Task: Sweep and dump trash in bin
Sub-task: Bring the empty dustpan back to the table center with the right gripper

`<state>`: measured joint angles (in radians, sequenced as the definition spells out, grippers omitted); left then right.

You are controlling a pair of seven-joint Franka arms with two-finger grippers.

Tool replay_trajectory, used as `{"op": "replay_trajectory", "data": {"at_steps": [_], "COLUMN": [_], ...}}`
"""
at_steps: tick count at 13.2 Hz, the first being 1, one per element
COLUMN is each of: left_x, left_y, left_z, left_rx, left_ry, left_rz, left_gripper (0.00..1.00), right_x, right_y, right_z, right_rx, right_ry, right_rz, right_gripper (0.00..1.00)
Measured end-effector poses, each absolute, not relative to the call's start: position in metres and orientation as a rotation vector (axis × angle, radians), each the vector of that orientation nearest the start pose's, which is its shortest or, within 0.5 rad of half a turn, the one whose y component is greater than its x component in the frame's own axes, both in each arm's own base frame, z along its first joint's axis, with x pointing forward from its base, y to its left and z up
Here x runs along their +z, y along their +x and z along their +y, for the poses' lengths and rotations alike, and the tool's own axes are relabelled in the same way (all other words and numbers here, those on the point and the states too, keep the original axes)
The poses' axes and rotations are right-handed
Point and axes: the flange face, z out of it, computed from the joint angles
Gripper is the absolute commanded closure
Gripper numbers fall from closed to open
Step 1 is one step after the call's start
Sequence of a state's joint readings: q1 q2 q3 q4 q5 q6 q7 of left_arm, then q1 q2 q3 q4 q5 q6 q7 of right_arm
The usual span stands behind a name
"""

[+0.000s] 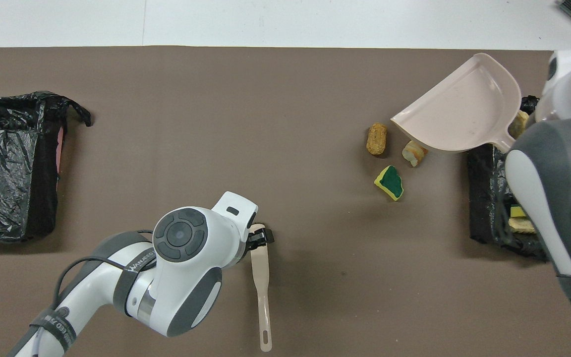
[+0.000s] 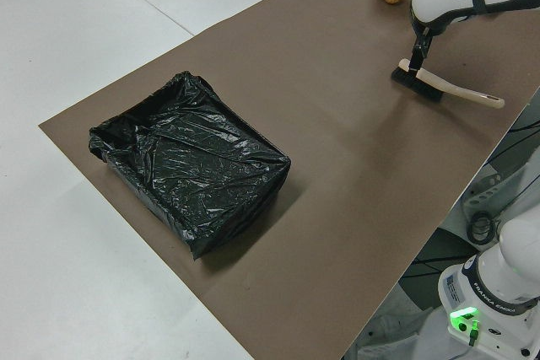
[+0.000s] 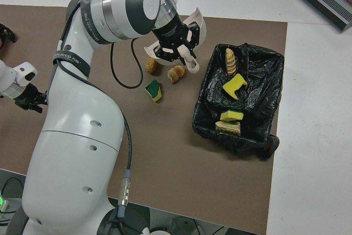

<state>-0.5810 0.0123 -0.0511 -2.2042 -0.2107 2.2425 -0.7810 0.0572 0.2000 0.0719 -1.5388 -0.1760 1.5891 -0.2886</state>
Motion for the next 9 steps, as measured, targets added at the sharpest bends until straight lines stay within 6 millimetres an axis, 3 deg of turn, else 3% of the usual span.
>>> {"op": "replay_trajectory", "data": {"at_steps": [5,7,9], "left_x": [0.422,0.436,0.454], "left_y": [0.482,0.496,0.507], "left_z": [-0.285,-0.268,-0.249], "left_rx": [0.011,0.002,0.051], "left_ry": [-3.287,-3.254,-3.245], "left_rz": [-0.61,-0.553,-0.415], "left_gripper": [0.0,0.0,0.0], "right_x": [0.476,0.46,0.447], "right_y": [0.606,0.607,0.61], "right_z": [0.175,0.229,0.27], "right_rx": [0.317,0.294,0.256], "right_ry": [-3.175,-3.164,-3.119], "right_rz": [-0.214,-0.096,0.009], "right_gripper": [1.0,1.0,1.0]}}
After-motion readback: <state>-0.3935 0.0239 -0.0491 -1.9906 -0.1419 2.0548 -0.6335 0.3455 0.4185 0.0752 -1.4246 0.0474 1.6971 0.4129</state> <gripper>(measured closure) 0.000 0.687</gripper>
